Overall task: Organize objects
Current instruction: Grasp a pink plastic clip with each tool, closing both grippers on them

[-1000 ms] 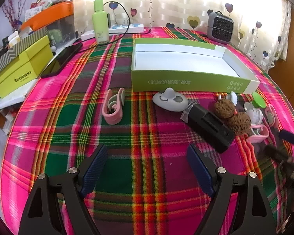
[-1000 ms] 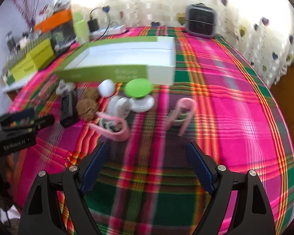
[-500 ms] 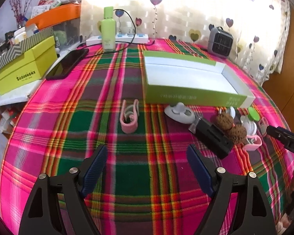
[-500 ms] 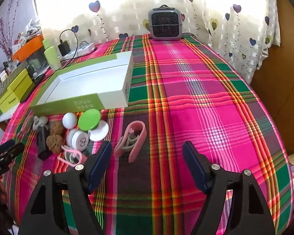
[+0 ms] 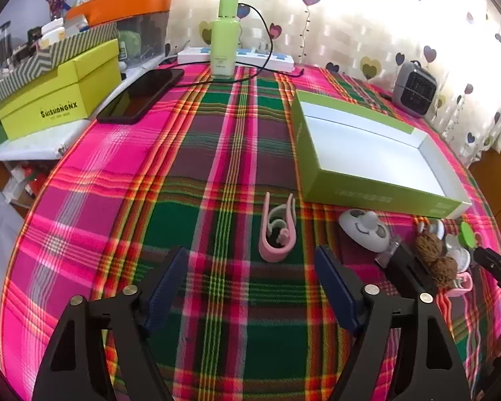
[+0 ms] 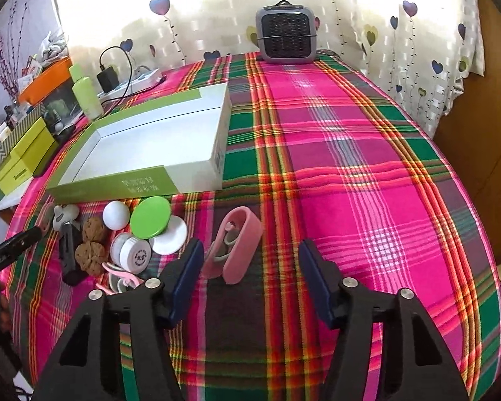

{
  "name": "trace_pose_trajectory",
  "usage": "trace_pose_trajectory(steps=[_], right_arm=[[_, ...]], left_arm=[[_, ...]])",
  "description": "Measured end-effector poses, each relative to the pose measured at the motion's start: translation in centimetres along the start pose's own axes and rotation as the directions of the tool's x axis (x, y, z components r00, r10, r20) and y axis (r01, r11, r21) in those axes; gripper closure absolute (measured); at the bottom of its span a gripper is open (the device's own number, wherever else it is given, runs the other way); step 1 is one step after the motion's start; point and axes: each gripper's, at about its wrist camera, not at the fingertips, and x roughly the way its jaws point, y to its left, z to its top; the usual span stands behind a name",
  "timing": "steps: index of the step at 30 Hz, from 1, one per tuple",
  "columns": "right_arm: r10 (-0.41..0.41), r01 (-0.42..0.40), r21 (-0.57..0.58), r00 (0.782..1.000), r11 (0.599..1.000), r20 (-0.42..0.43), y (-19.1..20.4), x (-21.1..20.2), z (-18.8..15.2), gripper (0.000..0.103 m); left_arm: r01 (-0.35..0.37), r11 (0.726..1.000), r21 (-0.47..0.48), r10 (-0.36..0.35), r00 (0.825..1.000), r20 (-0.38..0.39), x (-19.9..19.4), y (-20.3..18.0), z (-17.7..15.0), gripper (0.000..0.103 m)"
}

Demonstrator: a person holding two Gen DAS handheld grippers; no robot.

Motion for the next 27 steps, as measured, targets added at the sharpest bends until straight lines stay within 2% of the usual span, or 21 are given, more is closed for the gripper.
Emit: trace_pose_trajectory(steps=[4,9,12,21,27], right_arm=[[0.017,-0.017,0.014,1.000,1.000,0.011,-0.1,-0.2,0.1,0.044],[-0.005,0.005,0.004,1.000,1.000,0.005,0.3,0.4,0.6,0.045],[-0.016,0.016,-0.002,1.000,1.000,-0.011,0.4,0.9,0.7,0.051],[-0.054,0.054,-0.020,0.998,0.998,-0.010,0.6,1.1,0.7,0.061],[-0.055,0.054,-0.026,0.998,0.998,-0.009,0.8,1.1,0.7,0.067]], left_arm=[[-0.001,1.000,0.008,0.001,1.000,-0.002,0.4,-0.1,0.2,0.026],[-0.024,1.000,0.015,0.024,1.000,-0.008,1.0,-0.3,0.5,0.030],[-0.031,0.999,0.015,0.031,0.999,-0.007,1.3,-0.3,0.8,0.030],[-0.055,0.998,0.026,0.055,0.998,-0.001,1.9,-0.4,1.4,0.032],[-0.076,0.997,0.014,0.076,0.997,0.003,1.8,-0.2,1.6,0.049]])
